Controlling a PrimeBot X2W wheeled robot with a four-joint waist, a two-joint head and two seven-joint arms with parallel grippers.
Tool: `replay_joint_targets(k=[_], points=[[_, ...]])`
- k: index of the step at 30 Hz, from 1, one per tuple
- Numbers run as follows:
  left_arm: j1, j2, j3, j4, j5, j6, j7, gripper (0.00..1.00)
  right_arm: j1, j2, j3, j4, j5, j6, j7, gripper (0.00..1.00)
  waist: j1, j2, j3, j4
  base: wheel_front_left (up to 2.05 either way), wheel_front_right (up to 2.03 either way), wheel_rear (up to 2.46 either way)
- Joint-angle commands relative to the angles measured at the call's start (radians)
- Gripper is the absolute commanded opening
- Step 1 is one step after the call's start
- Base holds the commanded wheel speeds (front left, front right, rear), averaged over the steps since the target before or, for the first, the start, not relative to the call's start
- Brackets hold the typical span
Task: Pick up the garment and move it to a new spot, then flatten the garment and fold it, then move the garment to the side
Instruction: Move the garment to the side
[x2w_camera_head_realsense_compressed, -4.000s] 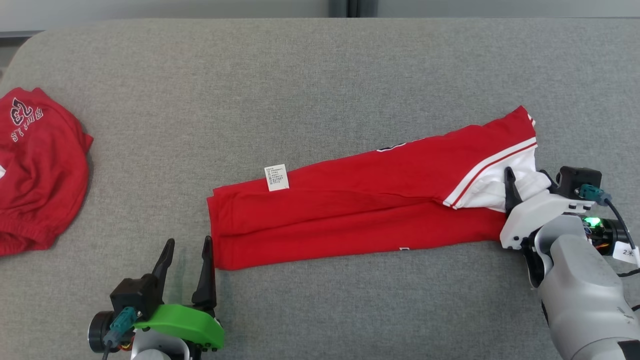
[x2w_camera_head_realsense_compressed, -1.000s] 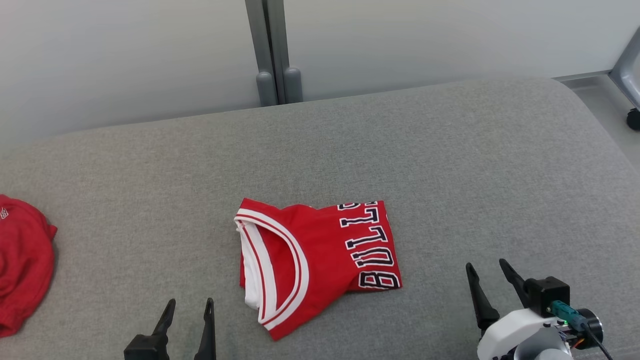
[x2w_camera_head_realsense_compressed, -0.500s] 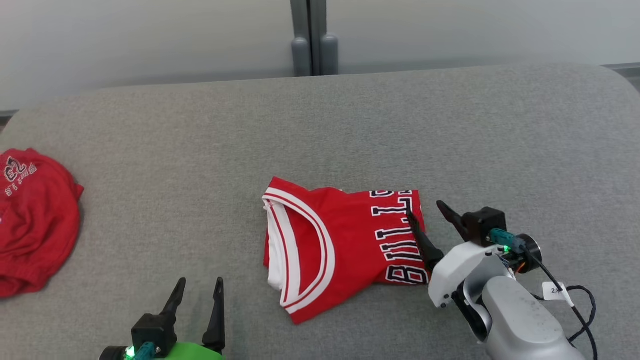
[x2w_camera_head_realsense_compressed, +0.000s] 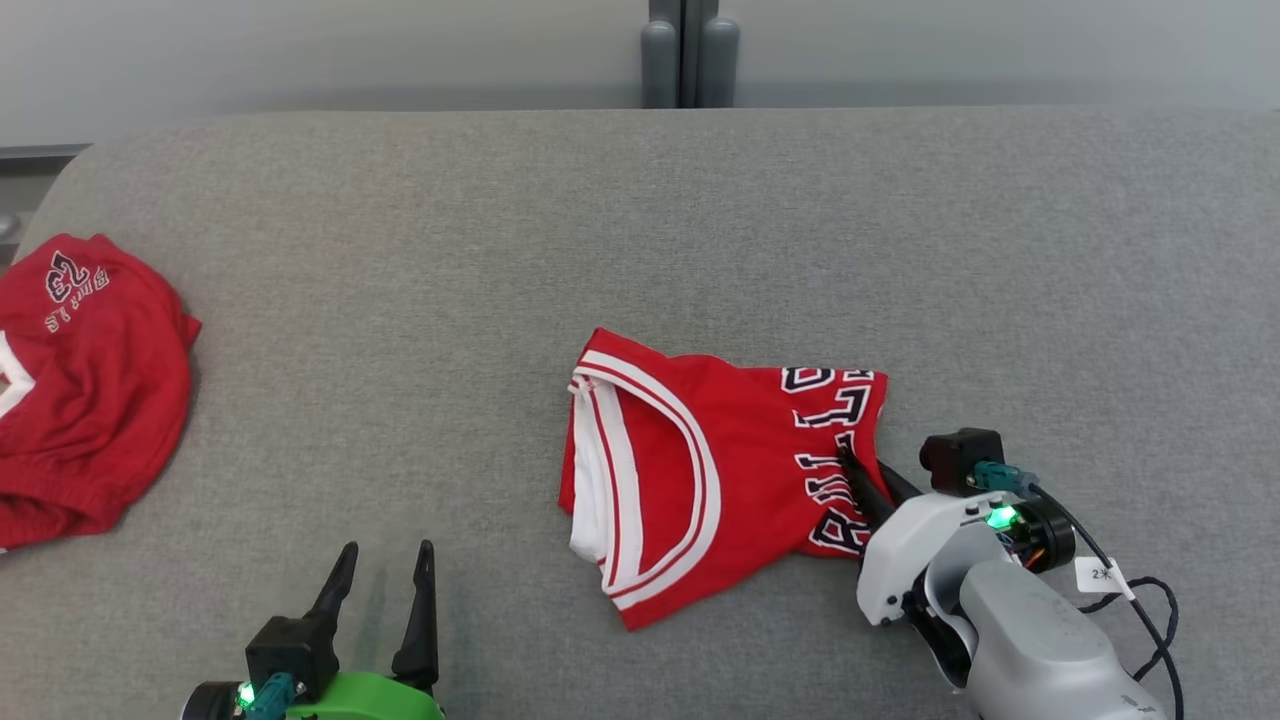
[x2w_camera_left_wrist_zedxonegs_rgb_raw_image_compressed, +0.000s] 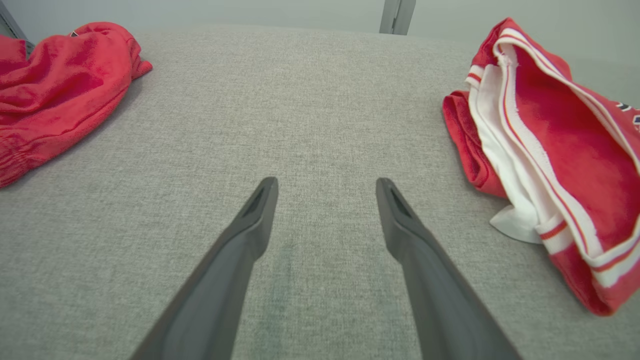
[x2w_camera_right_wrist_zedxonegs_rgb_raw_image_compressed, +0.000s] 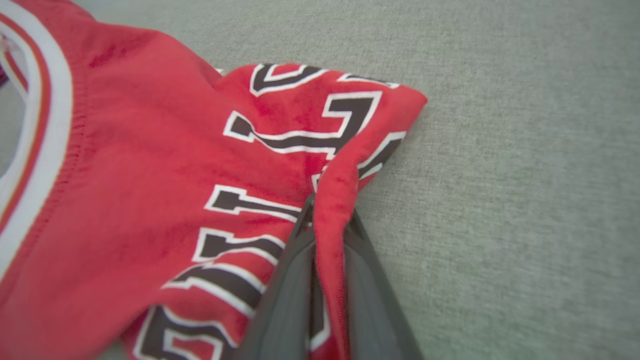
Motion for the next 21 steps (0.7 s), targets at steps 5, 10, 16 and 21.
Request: replay_joint_targets(k=[5, 10, 16, 21], points=[[-0.005, 0.004, -0.004, -0.025, -0.003, 0.002, 0.0, 1.0, 0.055, -0.021, -0.1, -0.034, -0.056, -0.01, 0.013, 0.0, 0.0, 0.0, -0.017, -0.149, 0.0, 0.0, 0.0], [-0.016, 0.002, -0.031, -0.042, -0.002, 0.002, 0.0, 1.0, 0.093, -0.018, -0.14, -0.081, -0.091, -0.009, 0.013, 0.0, 0.0, 0.0, -0.015, -0.291, 0.0, 0.0, 0.0], [-0.031, 0.008, -0.077, -0.061, -0.006, 0.002, 0.0, 1.0, 0.125, -0.016, -0.168, -0.129, -0.116, -0.008, 0.009, 0.0, 0.0, 0.0, -0.001, -0.445, 0.0, 0.0, 0.0], [-0.041, 0.009, -0.132, -0.082, -0.018, 0.002, 0.0, 1.0, 0.142, -0.014, -0.187, -0.158, -0.126, -0.007, 0.009, 0.0, 0.0, 0.0, 0.017, -0.531, 0.0, 0.0, 0.0]])
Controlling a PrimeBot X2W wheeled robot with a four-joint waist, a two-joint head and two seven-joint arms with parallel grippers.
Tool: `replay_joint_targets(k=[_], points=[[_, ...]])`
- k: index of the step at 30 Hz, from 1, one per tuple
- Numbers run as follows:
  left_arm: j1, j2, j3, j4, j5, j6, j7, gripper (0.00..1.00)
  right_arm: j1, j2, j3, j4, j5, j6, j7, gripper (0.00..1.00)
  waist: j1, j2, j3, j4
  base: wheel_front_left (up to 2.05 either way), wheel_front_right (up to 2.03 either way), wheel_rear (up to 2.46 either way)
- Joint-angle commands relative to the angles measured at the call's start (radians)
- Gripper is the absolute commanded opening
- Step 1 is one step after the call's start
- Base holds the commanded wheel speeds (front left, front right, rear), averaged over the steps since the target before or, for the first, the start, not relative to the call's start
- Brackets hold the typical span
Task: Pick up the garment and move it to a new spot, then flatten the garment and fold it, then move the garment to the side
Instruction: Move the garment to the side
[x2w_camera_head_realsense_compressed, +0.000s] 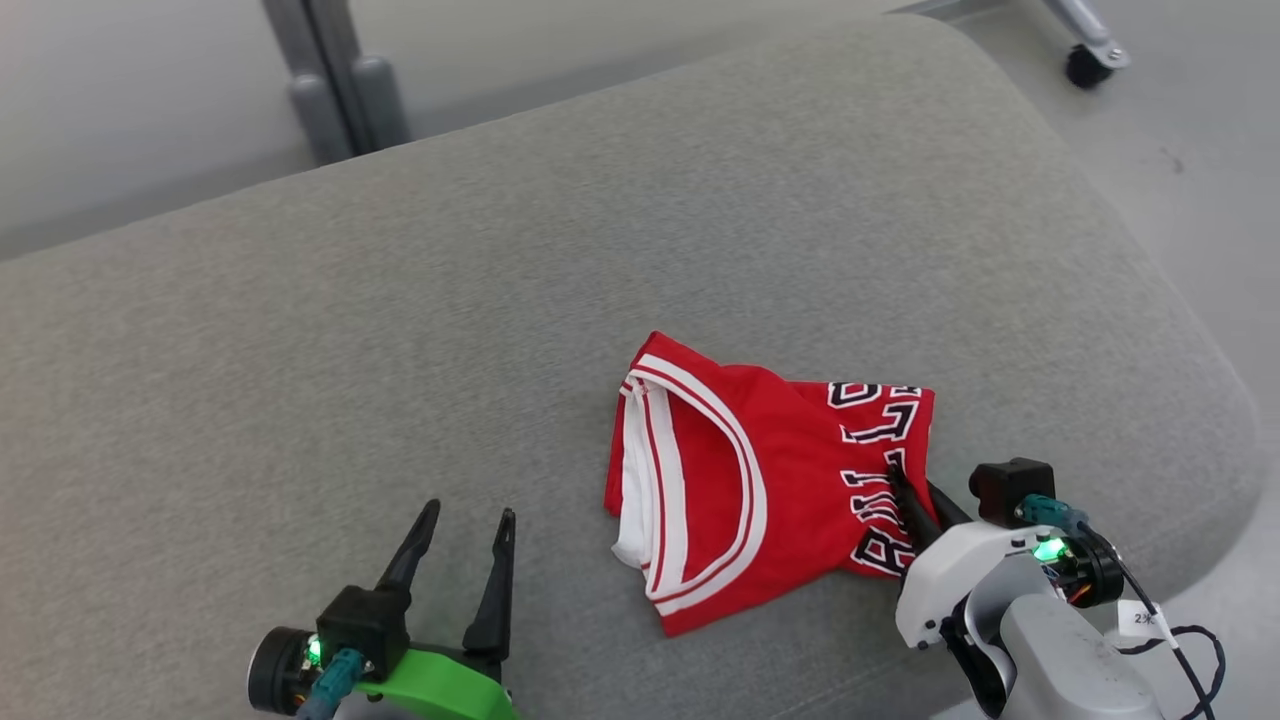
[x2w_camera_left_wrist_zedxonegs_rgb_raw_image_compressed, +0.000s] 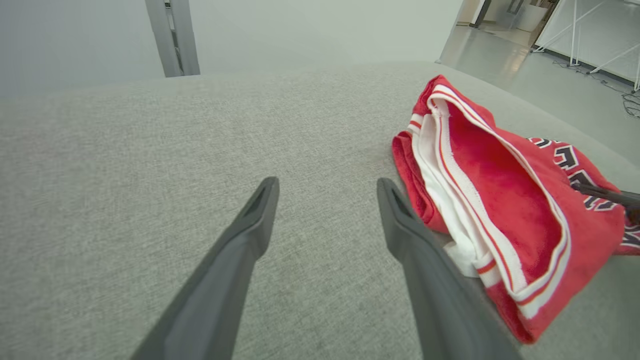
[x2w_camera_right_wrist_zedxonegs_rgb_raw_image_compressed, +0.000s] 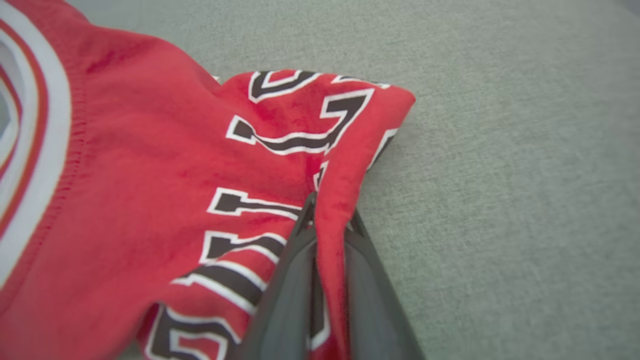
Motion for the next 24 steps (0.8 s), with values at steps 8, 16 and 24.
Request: replay_joint_targets(k=[8, 16, 24], points=[[-0.019, 0.03, -0.068, -0.035, -0.013, 0.002, 0.0, 1.0, -0.008, -0.005, -0.005, -0.046, -0.02, -0.002, 0.0, 0.0, 0.0, -0.0001, 0.061, -0.195, 0.0, 0.0, 0.0], [-0.053, 0.098, -0.106, -0.063, -0.024, 0.002, 0.0, 1.0, -0.162, -0.005, -0.03, -0.066, -0.15, -0.002, -0.001, 0.0, 0.0, -0.0001, 0.166, -0.155, 0.0, 0.0, 0.0], [-0.118, 0.183, -0.113, -0.1, -0.051, 0.002, 0.0, 1.0, -0.42, -0.017, -0.28, -0.026, -0.454, -0.002, 0.067, 0.0, 0.0, -0.0001, 0.293, -0.057, 0.0, 0.0, 0.0]])
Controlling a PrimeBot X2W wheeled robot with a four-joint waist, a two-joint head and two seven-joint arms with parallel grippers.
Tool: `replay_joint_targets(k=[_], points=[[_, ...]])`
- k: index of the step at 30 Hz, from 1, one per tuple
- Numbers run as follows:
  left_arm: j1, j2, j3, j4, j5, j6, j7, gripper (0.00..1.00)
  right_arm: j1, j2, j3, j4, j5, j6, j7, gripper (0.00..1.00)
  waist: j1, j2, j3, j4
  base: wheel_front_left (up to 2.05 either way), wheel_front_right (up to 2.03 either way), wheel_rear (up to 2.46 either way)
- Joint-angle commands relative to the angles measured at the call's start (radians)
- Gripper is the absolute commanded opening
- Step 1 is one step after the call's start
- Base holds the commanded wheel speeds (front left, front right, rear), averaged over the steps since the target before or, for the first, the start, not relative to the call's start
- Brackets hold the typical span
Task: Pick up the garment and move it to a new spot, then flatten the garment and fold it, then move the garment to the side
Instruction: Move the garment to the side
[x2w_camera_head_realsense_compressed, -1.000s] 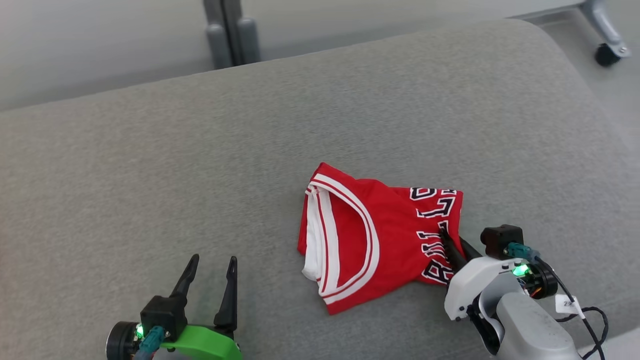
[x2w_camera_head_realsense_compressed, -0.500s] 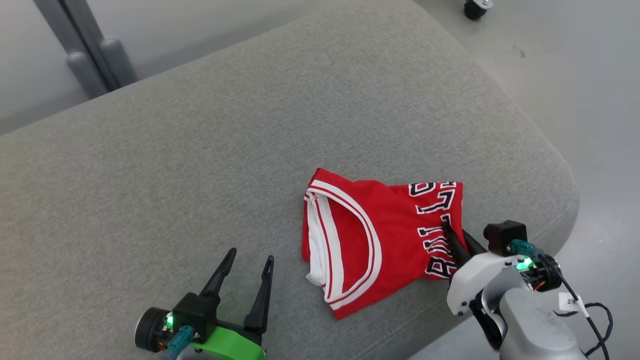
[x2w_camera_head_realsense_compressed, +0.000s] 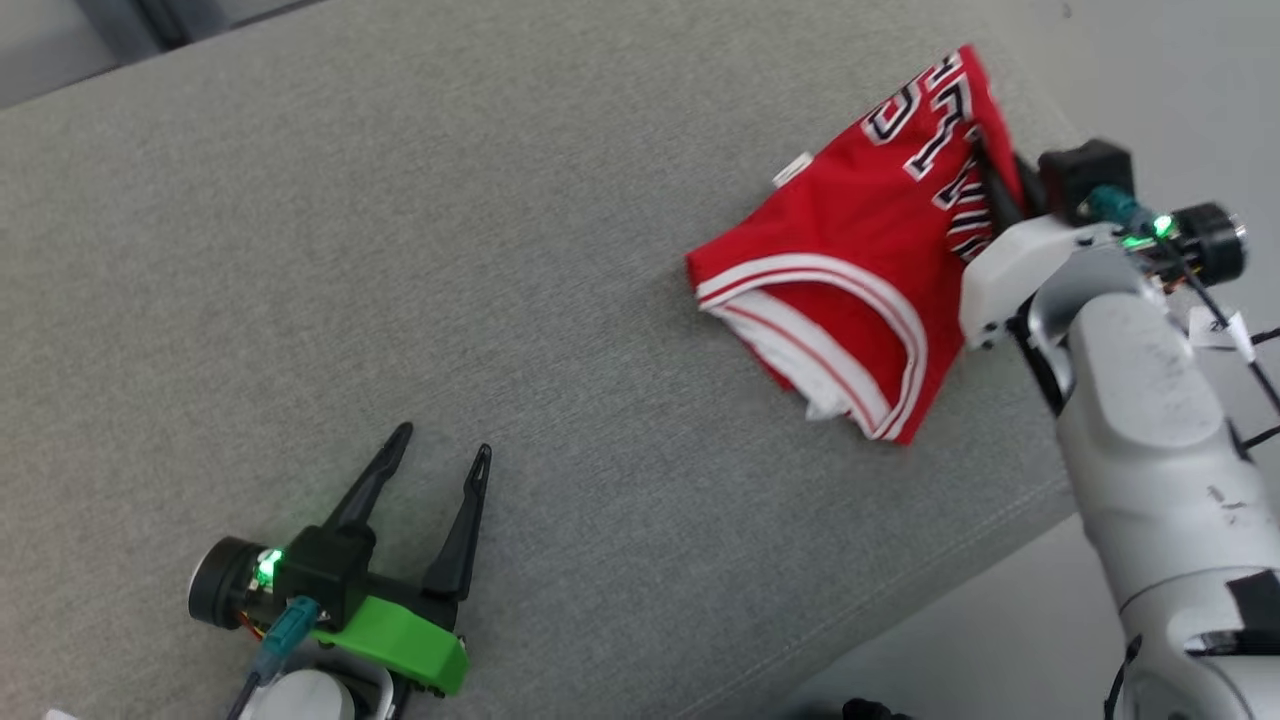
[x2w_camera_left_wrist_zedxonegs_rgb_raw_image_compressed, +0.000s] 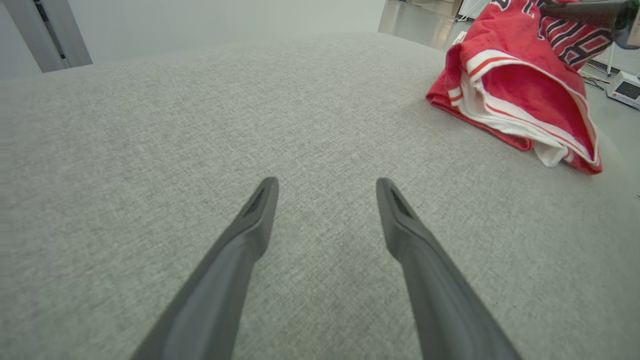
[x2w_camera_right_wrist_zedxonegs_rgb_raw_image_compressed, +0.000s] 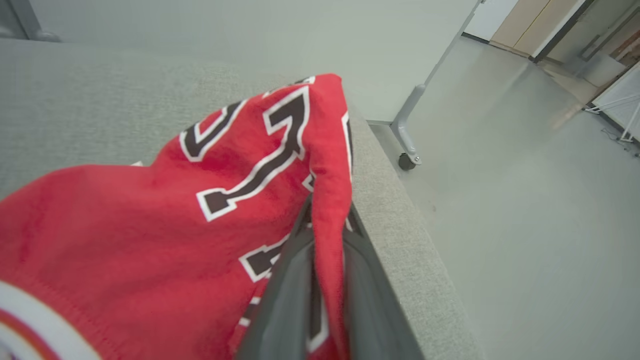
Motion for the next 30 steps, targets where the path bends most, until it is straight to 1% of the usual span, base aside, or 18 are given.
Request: replay_joint_targets(k=[1, 4, 7, 9, 12, 13, 14, 15, 18, 23, 27, 29, 30], points=[[-0.032, 0.016, -0.003, -0.012, -0.009, 0.002, 0.0, 1.0, -0.032, -0.02, -0.057, -0.015, -0.066, -0.002, 0.023, 0.0, 0.0, -0.0001, 0.101, 0.102, 0.0, 0.0, 0.0], [-0.055, 0.03, -0.009, -0.019, -0.02, 0.002, 0.0, 1.0, -0.065, -0.047, -0.191, -0.064, -0.207, -0.002, 0.089, 0.0, 0.0, -0.0001, 0.129, 0.141, 0.0, 0.0, 0.0], [-0.075, 0.039, -0.012, -0.023, -0.029, 0.002, 0.0, 1.0, -0.08, -0.065, -0.331, -0.148, -0.336, -0.002, 0.143, 0.0, 0.0, -0.0001, 0.146, 0.175, 0.0, 0.0, 0.0], [-0.082, 0.042, -0.011, -0.025, -0.033, 0.002, 0.0, 1.0, -0.081, -0.069, -0.408, -0.199, -0.391, -0.002, 0.166, 0.0, 0.0, -0.0001, 0.152, 0.193, 0.0, 0.0, 0.0], [-0.089, 0.043, -0.014, -0.023, -0.036, 0.002, 0.001, 1.0, -0.078, -0.07, -0.496, -0.26, -0.439, -0.002, 0.182, 0.0, 0.0, -0.0001, 0.154, 0.212, 0.0, 0.0, 0.0], [-0.09, 0.043, -0.014, -0.02, -0.038, 0.002, 0.001, 1.0, -0.077, -0.066, -0.531, -0.284, -0.447, -0.002, 0.186, 0.13, 0.0, -0.0001, 0.155, 0.217, 0.0, 0.0, 0.0], [-0.089, 0.042, -0.015, -0.019, -0.04, 0.002, 0.001, 1.0, -0.075, -0.066, -0.56, -0.305, -0.453, -0.002, 0.181, 0.51, 0.0, -0.0001, 0.154, 0.222, 0.0, 0.0, 0.0], [-0.089, 0.04, -0.012, -0.017, -0.041, 0.002, 0.001, 1.0, -0.068, -0.066, -0.571, -0.321, -0.46, -0.002, 0.174, 1.0, 0.0, -0.0001, 0.153, 0.225, 0.0, 0.0, 0.0], [-0.09, 0.031, -0.01, -0.011, -0.041, 0.002, 0.001, 1.0, -0.054, -0.054, -0.612, -0.358, -0.469, -0.002, 0.142, 1.0, 0.0, -0.0001, 0.137, 0.234, 0.0, 0.0, 0.0], [-0.069, 0.013, -0.002, 0.003, -0.037, 0.002, 0.001, 1.0, -0.059, -0.032, -0.615, -0.351, -0.474, -0.002, 0.06, 1.0, 0.0, -0.0001, 0.087, 0.239, 0.0, 0.0, 0.0], [-0.051, -0.012, 0.026, 0.023, -0.026, 0.002, 0.001, 1.0, -0.088, -0.008, -0.558, -0.295, -0.469, -0.002, -0.027, 1.0, 0.0, -0.0001, 0.032, 0.245, 0.0, 0.0, 0.0], [-0.044, -0.028, 0.047, 0.036, -0.022, 0.002, 0.001, 1.0, -0.088, -0.001, -0.511, -0.263, -0.447, -0.002, -0.05, 1.0, 0.0, -0.0001, 0.001, 0.251, 0.0, 0.0, 0.0], [-0.039, -0.038, 0.06, 0.046, -0.018, 0.002, 0.001, 1.0, -0.09, 0.001, -0.479, -0.243, -0.416, -0.002, -0.058, 1.0, 0.0, -0.0001, -0.016, 0.257, 0.0, 0.0, 0.0]])
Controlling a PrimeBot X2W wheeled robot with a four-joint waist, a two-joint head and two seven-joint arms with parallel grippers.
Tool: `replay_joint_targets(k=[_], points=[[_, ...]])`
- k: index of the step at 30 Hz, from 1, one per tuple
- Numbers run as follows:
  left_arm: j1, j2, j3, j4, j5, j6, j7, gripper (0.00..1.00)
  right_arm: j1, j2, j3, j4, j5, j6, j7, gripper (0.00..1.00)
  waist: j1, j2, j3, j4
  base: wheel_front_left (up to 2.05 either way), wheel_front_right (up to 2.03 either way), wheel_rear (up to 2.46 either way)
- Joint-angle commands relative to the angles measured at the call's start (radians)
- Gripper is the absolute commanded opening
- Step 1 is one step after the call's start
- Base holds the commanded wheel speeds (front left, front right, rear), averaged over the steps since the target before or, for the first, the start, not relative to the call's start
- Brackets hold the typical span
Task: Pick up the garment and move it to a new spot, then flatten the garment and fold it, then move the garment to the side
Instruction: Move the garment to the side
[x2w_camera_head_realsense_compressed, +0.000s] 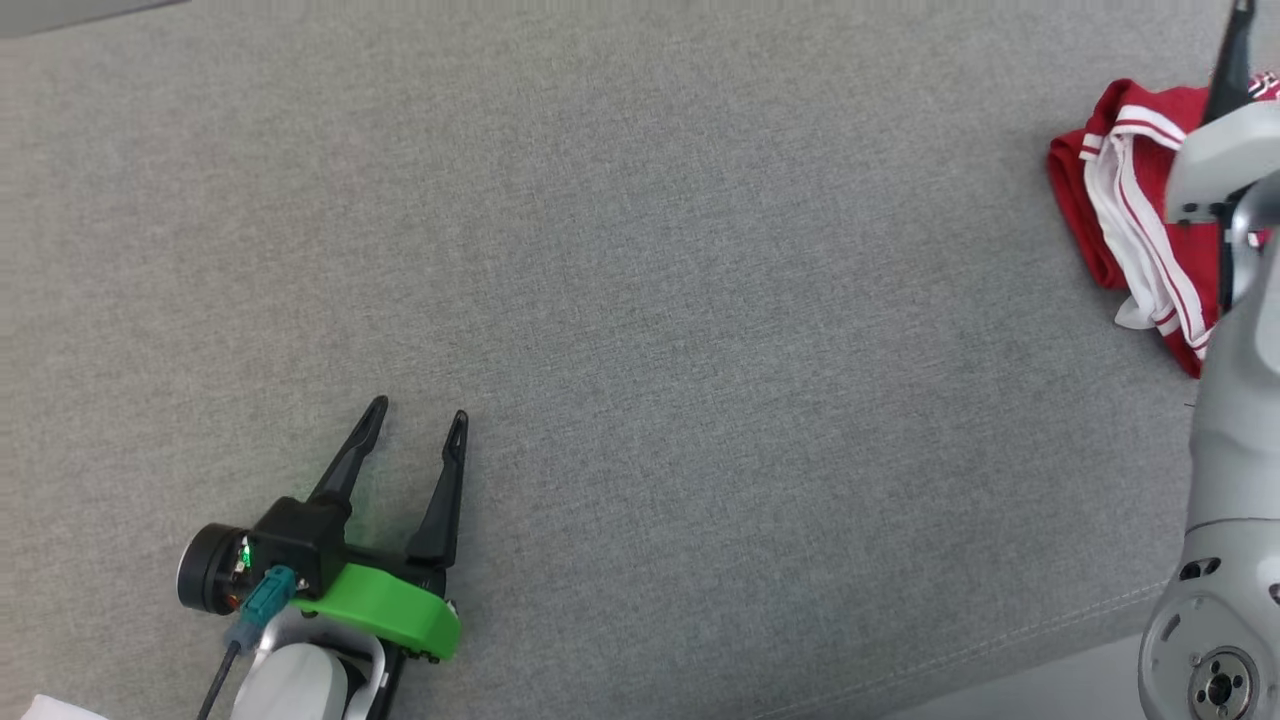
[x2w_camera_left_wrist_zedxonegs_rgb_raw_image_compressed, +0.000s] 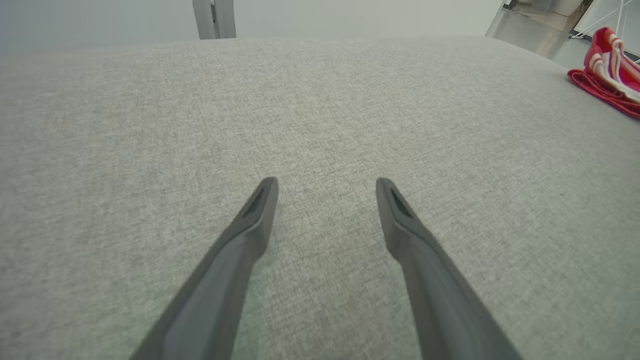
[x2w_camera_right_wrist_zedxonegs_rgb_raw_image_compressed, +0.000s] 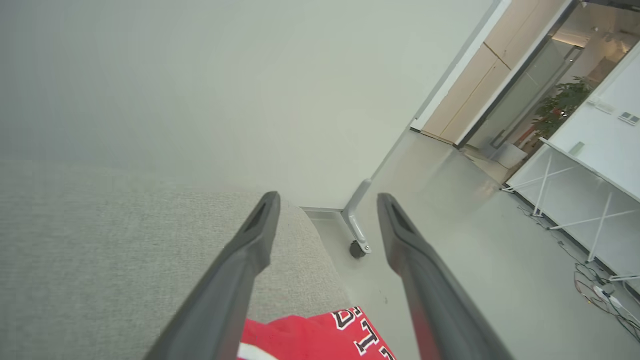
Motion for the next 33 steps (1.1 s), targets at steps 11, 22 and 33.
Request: replay_joint_targets(k=[11, 22, 33], points=[[0.039, -0.068, 0.148, 0.058, 0.037, 0.002, 0.001, 1.0, 0.144, -0.002, 0.397, -0.039, 0.503, -0.002, -0.012, 1.0, -0.0001, 0.0, -0.173, 0.085, 0.0, 0.0, 0.0], [0.089, -0.117, 0.302, 0.104, 0.082, 0.002, 0.001, 1.0, 0.427, -0.001, 0.585, -0.091, 0.698, -0.002, -0.013, 1.0, -0.0001, 0.0, -0.278, 0.126, 0.0, 0.0, 0.0], [0.191, -0.144, 0.399, 0.093, 0.113, 0.002, 0.001, 1.0, 0.651, 0.0, 0.638, -0.116, 0.783, -0.002, -0.013, 1.0, -0.0001, 0.0, -0.342, 0.121, 0.0, 0.0, 0.0]])
